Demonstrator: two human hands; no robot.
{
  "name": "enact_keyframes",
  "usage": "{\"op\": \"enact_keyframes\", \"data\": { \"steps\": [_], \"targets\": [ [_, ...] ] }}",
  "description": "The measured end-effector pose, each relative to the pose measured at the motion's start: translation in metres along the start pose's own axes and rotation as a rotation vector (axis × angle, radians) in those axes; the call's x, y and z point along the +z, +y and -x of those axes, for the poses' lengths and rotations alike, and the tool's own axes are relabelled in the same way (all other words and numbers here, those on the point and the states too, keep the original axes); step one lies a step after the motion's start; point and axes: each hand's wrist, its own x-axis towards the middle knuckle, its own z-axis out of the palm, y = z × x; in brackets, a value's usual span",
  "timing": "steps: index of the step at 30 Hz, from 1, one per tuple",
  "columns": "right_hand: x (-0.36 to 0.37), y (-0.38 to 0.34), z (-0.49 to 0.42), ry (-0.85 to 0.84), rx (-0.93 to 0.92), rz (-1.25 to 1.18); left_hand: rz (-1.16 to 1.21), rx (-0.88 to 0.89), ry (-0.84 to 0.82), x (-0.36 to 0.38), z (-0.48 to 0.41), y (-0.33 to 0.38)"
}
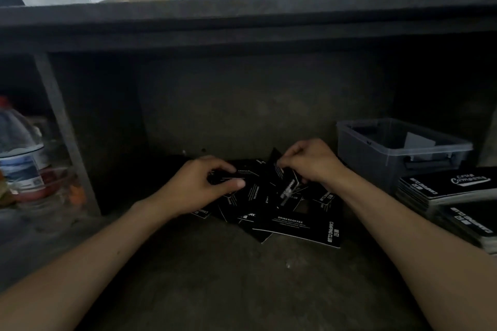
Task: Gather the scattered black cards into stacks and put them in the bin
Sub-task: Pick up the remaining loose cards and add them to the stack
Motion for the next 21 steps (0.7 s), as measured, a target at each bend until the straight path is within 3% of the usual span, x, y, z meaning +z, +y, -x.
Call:
{"op": "enact_keyframes", "data": {
  "steps": [3,7,10,13,16,18,21],
  "targets": [
    [0.014,-0.017,0.016,-0.067,0.099,-0.320,0.092,0.049,-0.001,0.011,0.005,0.024],
    [0.029,-0.029,0.029,-0.202,0.113,-0.379,0.095,0.124,0.025,0.022,0.004,0.033],
    [0.014,-0.032,0.026,-0.237,0.102,-0.457,0.137,0.021,0.153,0.010,-0.003,0.012],
    [-0.012,-0.026,0.022,-0.266,-0.017,-0.170,0.295,-0.199,0.080,0.000,-0.005,-0.011],
    [-0.029,-0.021,0.027,-0.634,-0.010,0.328,0.295,-0.363,-0.041,-0.001,-0.004,-0.022],
    [-0.029,-0.020,0.031,-0.758,0.023,0.602,0.336,-0.341,-0.056,-0.001,-0.006,-0.023],
    [-0.022,-0.020,0.031,-0.749,0.013,0.686,0.305,-0.280,-0.088,-0.004,-0.006,-0.015]
  ]
}}
